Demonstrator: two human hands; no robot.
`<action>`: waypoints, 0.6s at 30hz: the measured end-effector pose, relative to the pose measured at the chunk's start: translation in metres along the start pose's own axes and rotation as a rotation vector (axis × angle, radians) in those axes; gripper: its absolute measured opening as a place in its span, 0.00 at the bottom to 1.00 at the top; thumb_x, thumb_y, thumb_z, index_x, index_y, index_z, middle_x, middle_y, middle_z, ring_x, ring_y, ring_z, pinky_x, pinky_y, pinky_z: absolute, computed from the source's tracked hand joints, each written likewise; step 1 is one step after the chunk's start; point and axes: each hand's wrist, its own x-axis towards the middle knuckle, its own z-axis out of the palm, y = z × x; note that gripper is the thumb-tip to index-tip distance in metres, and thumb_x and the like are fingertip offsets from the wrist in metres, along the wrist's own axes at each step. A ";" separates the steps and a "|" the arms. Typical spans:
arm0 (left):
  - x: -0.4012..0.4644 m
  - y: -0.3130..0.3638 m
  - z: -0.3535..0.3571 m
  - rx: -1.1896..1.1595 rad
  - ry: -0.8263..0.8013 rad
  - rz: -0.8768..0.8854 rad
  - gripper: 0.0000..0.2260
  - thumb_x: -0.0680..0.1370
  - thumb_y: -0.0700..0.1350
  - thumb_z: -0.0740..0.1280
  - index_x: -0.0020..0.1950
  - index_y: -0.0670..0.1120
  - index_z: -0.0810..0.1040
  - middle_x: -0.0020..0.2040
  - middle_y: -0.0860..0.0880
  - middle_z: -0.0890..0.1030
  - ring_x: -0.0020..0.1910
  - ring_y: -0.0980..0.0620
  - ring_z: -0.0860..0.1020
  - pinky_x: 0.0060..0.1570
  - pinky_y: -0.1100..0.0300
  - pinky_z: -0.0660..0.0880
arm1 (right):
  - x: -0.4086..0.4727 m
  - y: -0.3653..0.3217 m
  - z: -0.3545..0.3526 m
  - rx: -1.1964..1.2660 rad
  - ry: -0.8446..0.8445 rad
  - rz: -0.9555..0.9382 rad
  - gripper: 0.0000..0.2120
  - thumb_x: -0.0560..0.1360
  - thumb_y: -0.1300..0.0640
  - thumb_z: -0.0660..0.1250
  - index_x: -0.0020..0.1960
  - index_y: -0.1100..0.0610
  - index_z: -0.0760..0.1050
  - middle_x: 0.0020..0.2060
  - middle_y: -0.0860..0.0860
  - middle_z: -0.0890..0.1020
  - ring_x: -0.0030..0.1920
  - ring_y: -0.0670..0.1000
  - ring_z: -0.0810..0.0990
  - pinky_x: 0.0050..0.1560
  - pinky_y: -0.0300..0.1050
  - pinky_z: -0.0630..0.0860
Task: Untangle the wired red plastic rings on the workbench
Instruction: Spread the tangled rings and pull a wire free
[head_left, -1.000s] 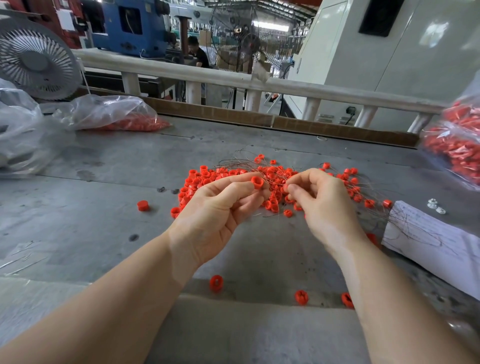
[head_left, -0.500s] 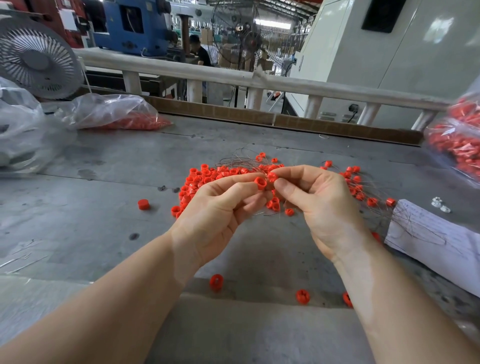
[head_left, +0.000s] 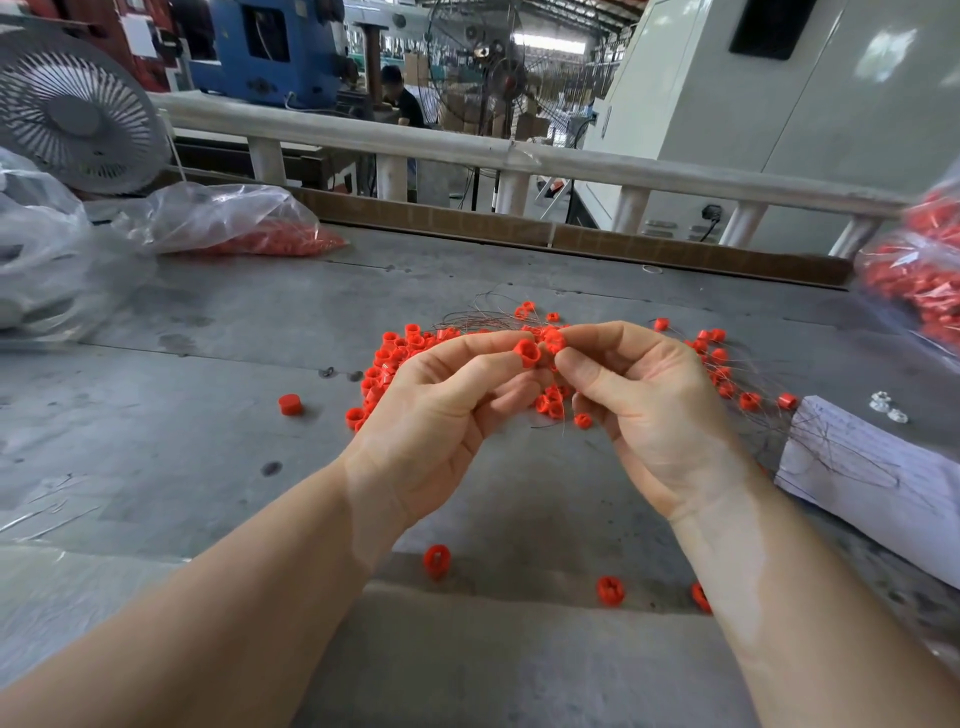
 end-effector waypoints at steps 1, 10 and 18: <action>0.000 0.000 0.000 -0.004 -0.001 -0.001 0.06 0.65 0.39 0.69 0.39 0.41 0.84 0.37 0.45 0.84 0.37 0.55 0.83 0.36 0.69 0.77 | 0.000 0.000 0.000 -0.010 0.004 -0.025 0.04 0.61 0.60 0.70 0.34 0.53 0.81 0.31 0.48 0.83 0.31 0.42 0.79 0.30 0.32 0.72; 0.000 0.002 0.001 -0.009 0.014 0.000 0.05 0.64 0.39 0.70 0.37 0.42 0.84 0.37 0.45 0.84 0.36 0.55 0.83 0.37 0.69 0.78 | 0.001 0.001 0.002 -0.030 0.030 -0.110 0.05 0.60 0.62 0.71 0.35 0.54 0.82 0.34 0.49 0.85 0.38 0.45 0.83 0.40 0.34 0.77; 0.000 0.002 0.002 0.000 0.010 0.003 0.05 0.64 0.39 0.70 0.37 0.43 0.84 0.40 0.44 0.85 0.38 0.54 0.83 0.36 0.69 0.77 | 0.001 0.000 -0.001 0.077 0.033 0.058 0.05 0.62 0.58 0.70 0.37 0.54 0.83 0.36 0.50 0.85 0.33 0.42 0.79 0.28 0.30 0.71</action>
